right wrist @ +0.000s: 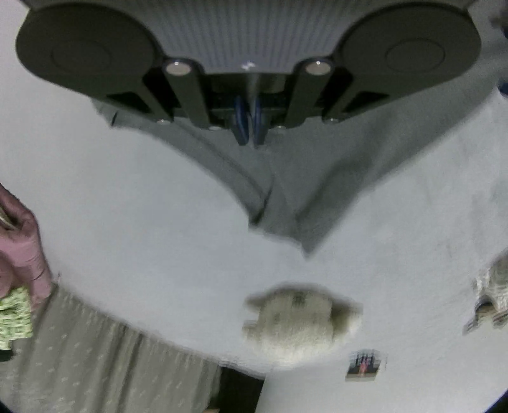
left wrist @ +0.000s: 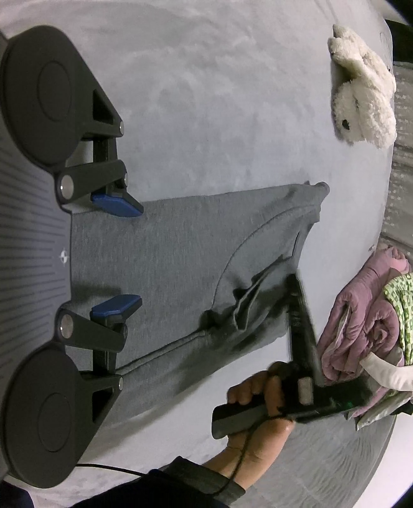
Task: Fold clothes
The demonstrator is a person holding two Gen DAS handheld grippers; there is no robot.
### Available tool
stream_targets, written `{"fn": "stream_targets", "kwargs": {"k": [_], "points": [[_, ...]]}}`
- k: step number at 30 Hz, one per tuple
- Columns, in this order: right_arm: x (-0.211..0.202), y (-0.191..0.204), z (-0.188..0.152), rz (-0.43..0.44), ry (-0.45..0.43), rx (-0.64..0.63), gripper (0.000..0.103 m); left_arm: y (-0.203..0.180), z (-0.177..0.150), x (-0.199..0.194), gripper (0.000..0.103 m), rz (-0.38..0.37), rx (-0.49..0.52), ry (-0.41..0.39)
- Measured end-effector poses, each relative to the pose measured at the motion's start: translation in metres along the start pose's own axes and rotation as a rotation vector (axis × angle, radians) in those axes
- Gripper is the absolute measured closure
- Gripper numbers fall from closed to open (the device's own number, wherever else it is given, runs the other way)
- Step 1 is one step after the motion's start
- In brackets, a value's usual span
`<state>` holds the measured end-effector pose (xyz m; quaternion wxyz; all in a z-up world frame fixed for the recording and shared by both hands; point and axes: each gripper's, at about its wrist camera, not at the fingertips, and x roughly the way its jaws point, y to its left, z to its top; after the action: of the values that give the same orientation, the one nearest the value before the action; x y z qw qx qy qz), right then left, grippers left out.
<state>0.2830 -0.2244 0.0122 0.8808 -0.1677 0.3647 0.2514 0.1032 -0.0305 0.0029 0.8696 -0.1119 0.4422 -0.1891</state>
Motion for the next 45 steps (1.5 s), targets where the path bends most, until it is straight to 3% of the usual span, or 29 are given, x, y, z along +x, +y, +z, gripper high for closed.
{"fn": "stream_targets", "kwargs": {"k": [5, 12, 13, 15, 19, 21, 24, 27, 29, 31, 36, 39, 41, 44, 45], "points": [[-0.013, -0.009, 0.009, -0.032, -0.172, 0.15, 0.096, -0.002, -0.001, 0.001, 0.05, 0.0, 0.007, 0.001], [0.035, 0.005, -0.002, -0.254, -0.012, 0.139, 0.095, -0.002, -0.002, 0.001, 0.05, 0.003, 0.015, 0.003], [0.029, 0.003, -0.004, -0.259, -0.031, 0.168, 0.093, -0.001, -0.001, 0.001, 0.05, 0.002, 0.013, 0.003], [0.011, -0.002, -0.008, -0.276, -0.067, 0.236, 0.074, -0.001, 0.0, 0.001, 0.05, -0.002, 0.009, 0.0], [-0.048, -0.01, -0.028, -0.287, -0.074, 0.405, 0.071, -0.002, -0.001, 0.001, 0.05, -0.004, 0.005, -0.003], [-0.086, -0.002, -0.053, -0.268, -0.044, 0.442, 0.064, -0.003, -0.001, 0.001, 0.05, -0.007, 0.003, -0.005], [-0.145, 0.04, -0.099, -0.174, 0.001, 0.449, 0.055, -0.005, -0.002, 0.0, 0.05, -0.012, 0.001, -0.008], [-0.199, 0.09, -0.149, -0.045, 0.06, 0.508, 0.054, -0.007, -0.002, -0.001, 0.05, -0.017, -0.002, -0.01], [-0.234, 0.121, -0.181, 0.061, 0.092, 0.565, 0.054, -0.013, -0.005, -0.003, 0.05, -0.041, -0.006, -0.003], [-0.269, 0.148, -0.209, 0.109, 0.097, 0.617, 0.049, -0.021, -0.008, -0.005, 0.05, -0.074, -0.012, 0.007], [-0.312, 0.202, -0.25, 0.077, 0.077, 0.594, 0.048, -0.055, -0.028, -0.009, 0.05, -0.161, 0.049, 0.034], [-0.312, 0.228, -0.249, 0.142, 0.06, 0.575, 0.048, -0.07, -0.038, -0.004, 0.05, -0.163, 0.084, 0.045], [-0.307, 0.249, -0.246, 0.121, 0.073, 0.499, 0.048, -0.078, -0.044, -0.001, 0.05, -0.159, 0.104, 0.055], [-0.285, 0.277, -0.245, -0.009, 0.115, 0.356, 0.059, -0.088, -0.052, 0.004, 0.05, -0.153, 0.133, 0.07], [-0.277, 0.286, -0.244, -0.053, 0.129, 0.308, 0.075, -0.092, -0.055, 0.006, 0.05, -0.151, 0.143, 0.075]]}}
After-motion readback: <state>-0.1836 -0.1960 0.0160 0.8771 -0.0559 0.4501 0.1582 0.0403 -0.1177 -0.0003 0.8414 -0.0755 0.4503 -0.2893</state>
